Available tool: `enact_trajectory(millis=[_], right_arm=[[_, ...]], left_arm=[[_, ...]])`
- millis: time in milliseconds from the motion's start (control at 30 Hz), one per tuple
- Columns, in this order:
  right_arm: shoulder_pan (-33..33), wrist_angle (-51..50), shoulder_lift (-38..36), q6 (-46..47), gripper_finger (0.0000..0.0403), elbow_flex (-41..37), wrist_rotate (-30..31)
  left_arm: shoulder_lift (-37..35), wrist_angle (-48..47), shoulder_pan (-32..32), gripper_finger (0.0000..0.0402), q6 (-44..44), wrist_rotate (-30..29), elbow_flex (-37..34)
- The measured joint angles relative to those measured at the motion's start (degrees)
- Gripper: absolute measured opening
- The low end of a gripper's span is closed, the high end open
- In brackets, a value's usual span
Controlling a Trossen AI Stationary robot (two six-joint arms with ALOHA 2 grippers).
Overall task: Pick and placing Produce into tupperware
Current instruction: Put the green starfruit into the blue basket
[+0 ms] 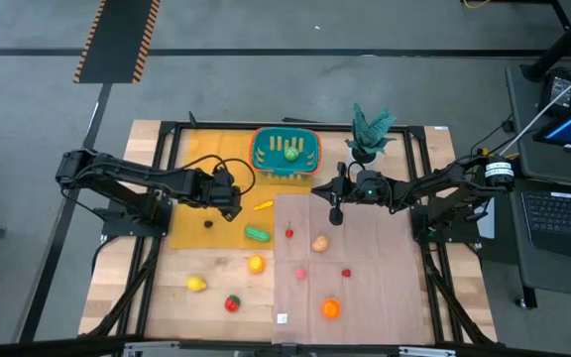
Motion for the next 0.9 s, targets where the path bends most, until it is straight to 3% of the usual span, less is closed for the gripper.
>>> enact_trajectory(millis=[267, 700, 900], right_arm=[[0.0, 0.0, 0.0, 0.0, 0.0028, 0.0, 0.0], [0.02, -0.01, 0.0, 0.15, 0.0028, 0.0, -0.02], [0.02, -0.01, 0.0, 0.17, 0.0028, 0.0, -0.02]], left_arm=[[0.0, -0.07, 0.0, 0.0257, 1.95, 0.0, 0.0], [0.0, -0.09, 0.02, 0.034, 2.8, 0.13, 0.0], [0.0, -0.21, 0.02, 0.0353, 3.41, 0.08, 0.0]])
